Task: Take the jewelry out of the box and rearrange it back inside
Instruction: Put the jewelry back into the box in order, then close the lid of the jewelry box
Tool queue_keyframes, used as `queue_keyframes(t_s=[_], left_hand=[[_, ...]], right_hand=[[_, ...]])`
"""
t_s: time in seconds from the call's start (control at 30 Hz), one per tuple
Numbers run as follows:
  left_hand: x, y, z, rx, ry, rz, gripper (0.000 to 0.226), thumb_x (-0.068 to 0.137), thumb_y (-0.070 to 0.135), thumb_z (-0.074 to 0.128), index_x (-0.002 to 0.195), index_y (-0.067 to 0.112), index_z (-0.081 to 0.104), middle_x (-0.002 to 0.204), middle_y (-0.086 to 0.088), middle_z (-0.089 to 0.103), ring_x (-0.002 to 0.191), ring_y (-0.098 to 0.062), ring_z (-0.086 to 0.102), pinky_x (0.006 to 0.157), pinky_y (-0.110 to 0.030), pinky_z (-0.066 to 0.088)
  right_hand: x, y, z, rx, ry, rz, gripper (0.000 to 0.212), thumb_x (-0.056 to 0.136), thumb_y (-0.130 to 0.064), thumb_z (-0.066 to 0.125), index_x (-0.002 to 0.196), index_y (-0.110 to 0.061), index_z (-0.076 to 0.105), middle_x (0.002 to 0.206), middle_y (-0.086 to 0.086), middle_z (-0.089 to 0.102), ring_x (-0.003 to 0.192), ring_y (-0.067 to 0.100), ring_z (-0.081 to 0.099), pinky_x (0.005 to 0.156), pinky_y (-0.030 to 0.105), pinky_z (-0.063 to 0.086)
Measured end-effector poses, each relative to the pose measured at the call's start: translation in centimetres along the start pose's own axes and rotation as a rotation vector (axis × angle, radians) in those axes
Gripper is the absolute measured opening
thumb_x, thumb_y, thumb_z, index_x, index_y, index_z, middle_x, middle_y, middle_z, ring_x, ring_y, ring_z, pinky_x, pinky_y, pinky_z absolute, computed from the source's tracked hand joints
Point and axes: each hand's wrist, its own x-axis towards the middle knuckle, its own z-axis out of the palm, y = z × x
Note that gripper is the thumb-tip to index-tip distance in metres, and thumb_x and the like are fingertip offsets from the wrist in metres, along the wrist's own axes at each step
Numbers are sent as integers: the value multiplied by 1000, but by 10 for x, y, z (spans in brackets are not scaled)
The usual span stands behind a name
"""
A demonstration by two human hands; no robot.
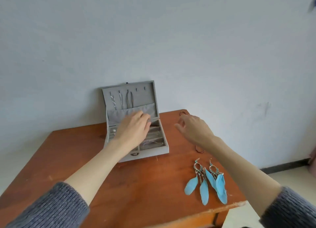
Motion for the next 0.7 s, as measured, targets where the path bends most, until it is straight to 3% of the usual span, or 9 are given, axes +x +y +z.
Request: queue_keyframes(t_s=[0.07, 0.23, 0.43, 0.6, 0.7], left_hand=[[3, -35, -5, 143, 6, -9, 32, 96, 24, 41, 121, 10, 55, 116, -7, 58, 105, -23, 55, 84, -35, 47], [20, -103, -15, 244, 19, -157, 44, 88, 19, 57, 125, -1, 48, 122, -21, 53, 112, -37, 50, 85, -47, 46], [41, -132, 2, 156, 4, -329, 65, 95, 28, 44, 142, -7, 16, 143, -23, 30, 124, -37, 40, 99, -42, 37], [51, -128, 21, -157, 41, -433, 67, 96, 19, 40, 144, -7, 0, 149, -24, 11, 127, -38, 38, 101, -40, 40], [54, -119, 15, -424, 33, -524, 67, 97, 12, 37, 146, -1, -7, 154, -19, -2, 140, -33, 20, 110, -33, 25]], right_hand=[[18, -16, 5, -59, 7, -60, 32, 93, -32, 43, 114, -11, 57, 117, 9, 59, 109, 28, 54, 94, 43, 43], [70, -52, 15, -73, -24, -109, 43, 95, -30, 42, 133, -8, 39, 131, 13, 47, 121, 31, 45, 98, 41, 39], [130, -72, 24, 402, 11, 149, 58, 96, -31, 43, 143, -2, 24, 141, 16, 39, 130, 30, 38, 103, 36, 32], [147, -71, 42, 610, 17, 238, 60, 94, -41, 44, 142, -10, 30, 139, 12, 42, 124, 28, 45, 103, 40, 39], [149, -70, 42, 722, 4, 267, 61, 91, -44, 46, 141, -12, 32, 137, 11, 45, 118, 27, 50, 100, 40, 43]])
